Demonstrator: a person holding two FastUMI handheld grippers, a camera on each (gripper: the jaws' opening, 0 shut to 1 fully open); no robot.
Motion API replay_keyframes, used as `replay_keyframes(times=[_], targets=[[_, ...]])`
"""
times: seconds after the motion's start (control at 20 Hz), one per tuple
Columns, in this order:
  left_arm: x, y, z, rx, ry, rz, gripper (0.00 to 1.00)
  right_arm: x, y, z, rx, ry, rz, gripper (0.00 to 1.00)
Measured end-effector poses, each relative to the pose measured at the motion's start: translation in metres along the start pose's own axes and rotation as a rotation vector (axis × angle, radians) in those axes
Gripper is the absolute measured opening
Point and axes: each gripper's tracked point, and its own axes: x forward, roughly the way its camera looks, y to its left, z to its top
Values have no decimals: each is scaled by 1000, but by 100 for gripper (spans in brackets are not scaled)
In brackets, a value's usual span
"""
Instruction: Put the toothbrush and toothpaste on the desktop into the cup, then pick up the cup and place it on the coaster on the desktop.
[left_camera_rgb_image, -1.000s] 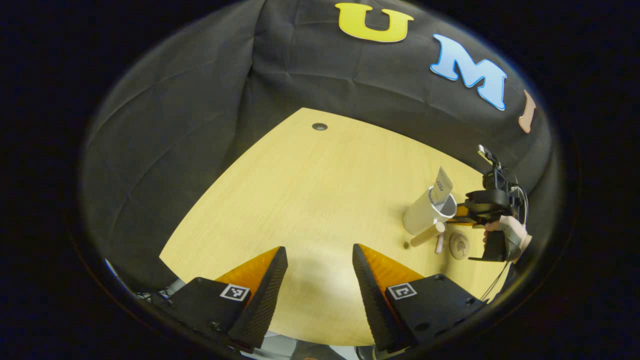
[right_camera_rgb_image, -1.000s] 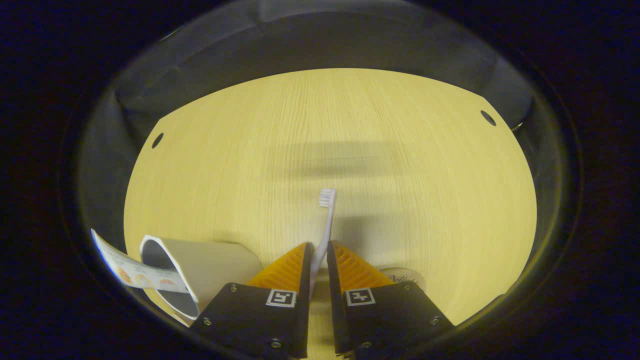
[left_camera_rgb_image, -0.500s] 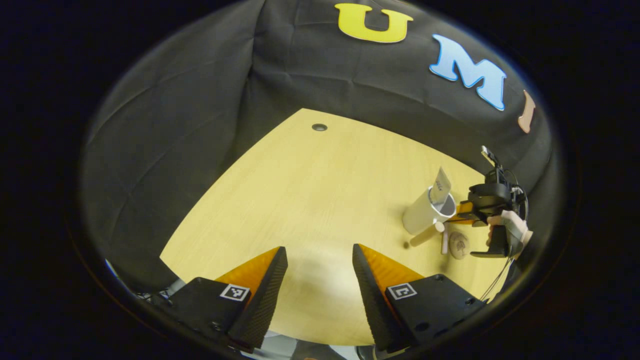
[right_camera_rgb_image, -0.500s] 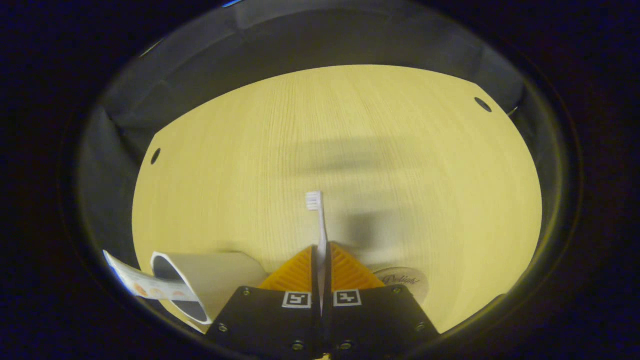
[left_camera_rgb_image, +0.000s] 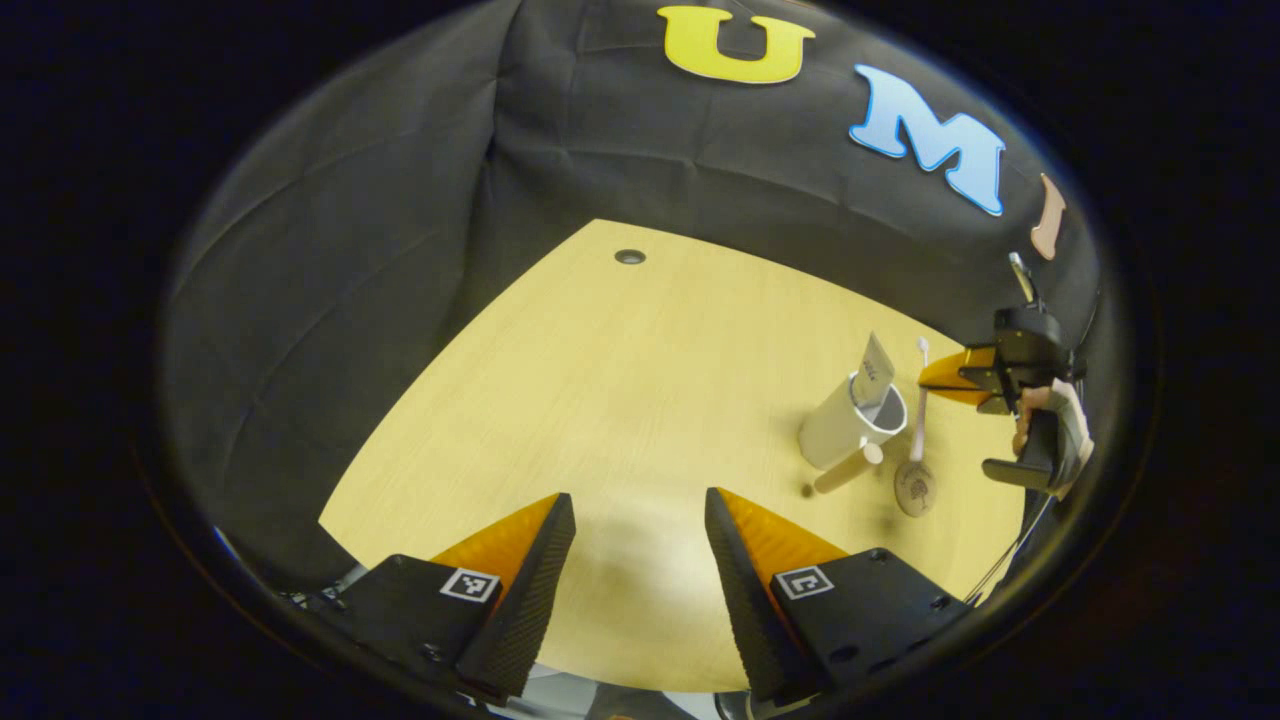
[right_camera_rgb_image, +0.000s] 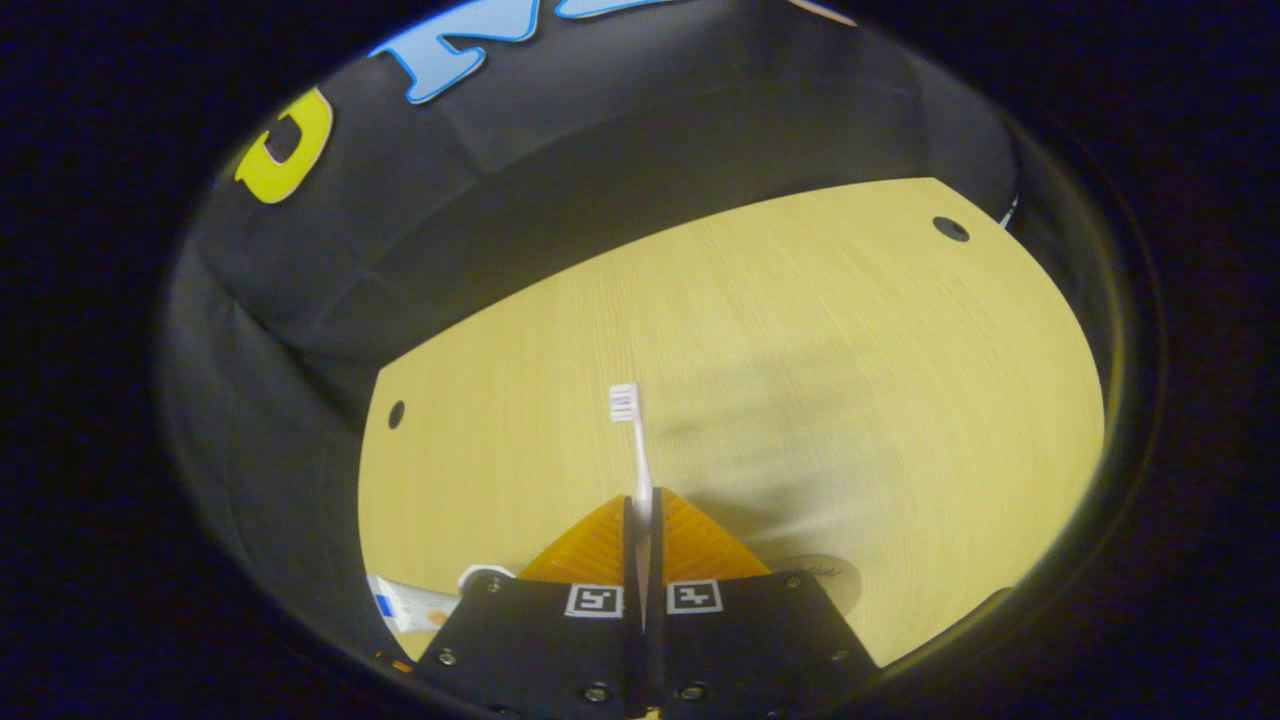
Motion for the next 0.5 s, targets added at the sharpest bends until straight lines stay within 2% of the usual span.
replay_keyframes(times=[0.05,0.25,0.5], targets=[[-2,0,1,1,-1,-1,83,-6,7,9,12,-22,17,1],[-4,1,0,-2,-2,2,85,-21,43,33,22,-107,96,2],[-8,11,-7,-17,1,22,87,-17,76,17,-52,-127,142,2]])
